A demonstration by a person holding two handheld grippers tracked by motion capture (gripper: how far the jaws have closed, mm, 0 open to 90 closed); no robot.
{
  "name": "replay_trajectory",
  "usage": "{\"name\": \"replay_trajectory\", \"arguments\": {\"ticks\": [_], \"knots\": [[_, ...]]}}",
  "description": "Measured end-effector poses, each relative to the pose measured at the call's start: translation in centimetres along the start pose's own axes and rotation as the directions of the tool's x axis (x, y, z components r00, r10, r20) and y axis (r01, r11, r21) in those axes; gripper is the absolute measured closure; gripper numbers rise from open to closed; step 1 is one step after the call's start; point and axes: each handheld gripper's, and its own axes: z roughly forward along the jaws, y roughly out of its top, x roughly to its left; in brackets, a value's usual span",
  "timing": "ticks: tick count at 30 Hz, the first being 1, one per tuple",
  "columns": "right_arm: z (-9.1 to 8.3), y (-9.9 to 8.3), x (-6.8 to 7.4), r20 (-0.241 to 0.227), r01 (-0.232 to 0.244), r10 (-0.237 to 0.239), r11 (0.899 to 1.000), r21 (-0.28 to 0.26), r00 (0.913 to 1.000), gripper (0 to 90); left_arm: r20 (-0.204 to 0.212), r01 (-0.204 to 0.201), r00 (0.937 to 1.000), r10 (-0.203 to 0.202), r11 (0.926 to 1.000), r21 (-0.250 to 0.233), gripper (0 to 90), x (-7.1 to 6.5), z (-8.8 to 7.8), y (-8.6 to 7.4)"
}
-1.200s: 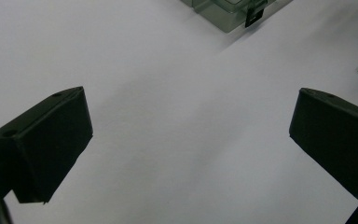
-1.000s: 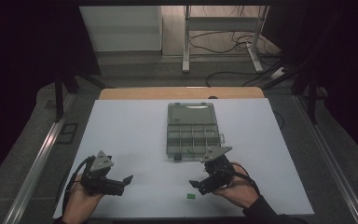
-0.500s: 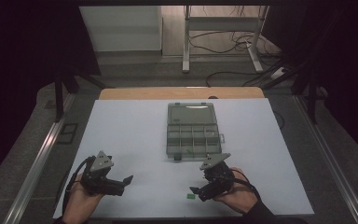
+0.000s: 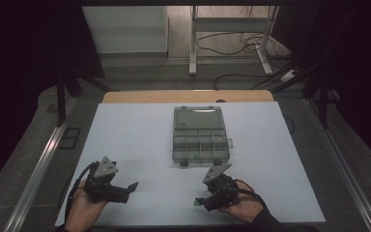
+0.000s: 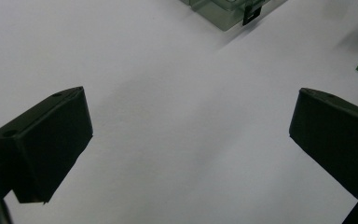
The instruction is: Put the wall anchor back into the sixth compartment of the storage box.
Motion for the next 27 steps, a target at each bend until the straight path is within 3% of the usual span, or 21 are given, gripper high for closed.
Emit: {"name": "replay_trajectory", "arguments": {"ticks": [5, 14, 24, 27], "knots": [[0.6, 0.0, 0.0, -0.024, 0.012, -0.012, 1.000, 0.028, 0.9996, 53.4, 0.001, -0.001, 1.0000, 0.001, 1.0000, 0.001, 0.0, 0.0, 0.0, 0.0], [1.6, 0.3, 0.4, -0.068, 0.042, -0.038, 0.997, 0.069, 0.9970, 68.7, 0.004, -0.004, 1.0000, 0.004, 1.0000, 0.003, 0.0, -0.1, 0.1, 0.0], [2.0, 0.4, 0.4, -0.048, 0.053, -0.049, 0.994, 0.094, 0.9977, 76.1, 0.004, -0.007, 1.0000, 0.007, 1.0000, 0.005, 0.0, -0.1, 0.1, 0.0], [2.1, 0.5, 0.4, -0.060, 0.054, -0.048, 0.994, 0.097, 0.9970, 77.0, 0.005, -0.008, 1.0000, 0.008, 0.9999, 0.007, 0.0, -0.1, 0.1, 0.0]]}}
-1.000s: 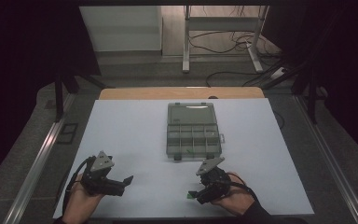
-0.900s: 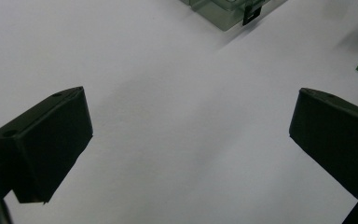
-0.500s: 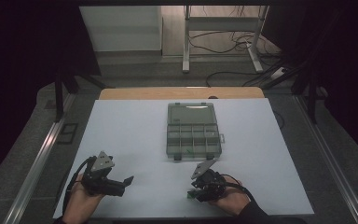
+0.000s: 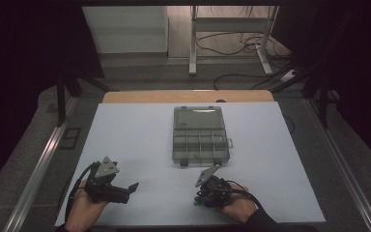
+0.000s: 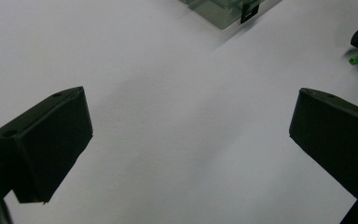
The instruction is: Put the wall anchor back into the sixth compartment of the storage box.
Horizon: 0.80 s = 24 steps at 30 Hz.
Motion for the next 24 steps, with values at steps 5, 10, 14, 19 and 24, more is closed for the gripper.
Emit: {"name": "replay_trajectory", "arguments": {"ticks": [5, 10, 14, 19, 24], "knots": [[0.3, 0.1, 0.2, 0.007, 0.033, -0.033, 0.999, 0.030, 0.9994, 81.0, 0.001, -0.001, 1.0000, 0.001, 1.0000, 0.002, 0.0, 0.0, 0.0, 0.0], [0.3, 0.2, 0.2, 0.010, 0.036, -0.036, 0.999, 0.034, 0.9993, 83.8, -0.001, 0.000, 1.0000, 0.000, 1.0000, 0.005, 0.0, 0.0, 0.1, 0.0], [0.2, 0.4, 0.2, 0.011, 0.034, -0.034, 0.999, 0.024, 0.9994, 84.5, -0.001, 0.009, 1.0000, -0.009, 0.9999, 0.006, 0.0, 0.1, 0.1, -0.1], [-0.3, 0.4, 0.2, 0.017, 0.023, -0.023, 1.000, -0.002, 0.9996, 84.5, -0.001, 0.012, 0.9999, -0.012, 0.9999, 0.005, 0.0, 0.2, 0.1, -0.1], [-0.8, 0.5, -0.2, 0.019, 0.012, -0.011, 1.000, -0.024, 0.9998, 84.5, -0.002, 0.014, 0.9999, -0.014, 0.9999, 0.005, 0.0, 0.3, 0.1, -0.1]]}}
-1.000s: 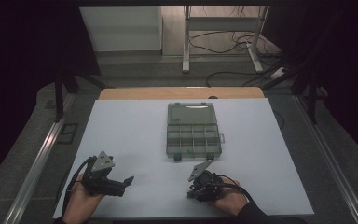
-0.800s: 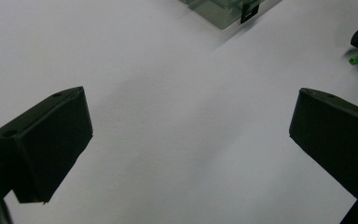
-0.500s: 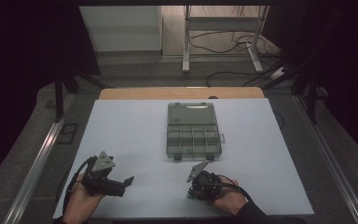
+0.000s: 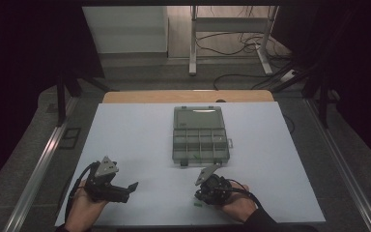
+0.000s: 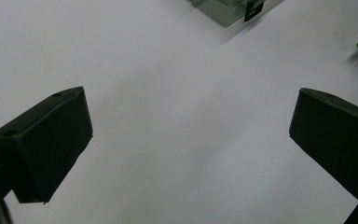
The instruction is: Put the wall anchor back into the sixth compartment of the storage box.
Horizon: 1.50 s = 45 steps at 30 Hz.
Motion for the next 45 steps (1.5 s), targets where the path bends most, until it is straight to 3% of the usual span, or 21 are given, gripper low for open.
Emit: {"name": "replay_trajectory", "arguments": {"ticks": [14, 45], "knots": [[-1.2, 0.2, -1.0, 0.014, -0.025, 0.026, 0.997, -0.067, 0.9996, 84.5, 0.001, 0.007, 1.0000, -0.007, 1.0000, -0.004, 0.0, 0.1, 0.1, 0.0], [-3.2, 1.3, -3.1, 0.030, -0.087, 0.094, 0.979, -0.186, 0.9951, 84.4, 0.002, 0.007, 1.0000, -0.007, 1.0000, -0.002, 0.0, 0.1, 0.1, 0.0]]}}
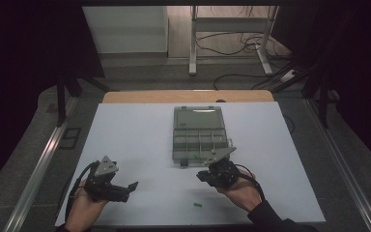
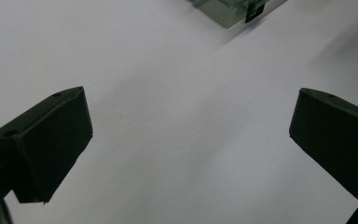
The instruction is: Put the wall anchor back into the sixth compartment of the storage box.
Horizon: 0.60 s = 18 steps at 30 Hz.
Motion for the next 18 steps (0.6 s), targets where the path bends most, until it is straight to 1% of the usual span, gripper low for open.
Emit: {"name": "replay_trajectory", "arguments": {"ticks": [5, 18], "knots": [[-0.1, 0.3, -0.3, 0.005, -0.005, 0.005, 1.000, -0.015, 1.0000, 84.5, -0.001, -0.001, 1.0000, 0.001, 1.0000, -0.001, 0.0, 0.0, 0.0, 0.0], [-0.4, 1.0, -1.6, 0.007, -0.047, 0.047, 0.998, -0.050, 0.9989, 84.4, 0.001, -0.002, 1.0000, 0.002, 1.0000, 0.000, 0.0, -0.1, 0.0, 0.0]]}}
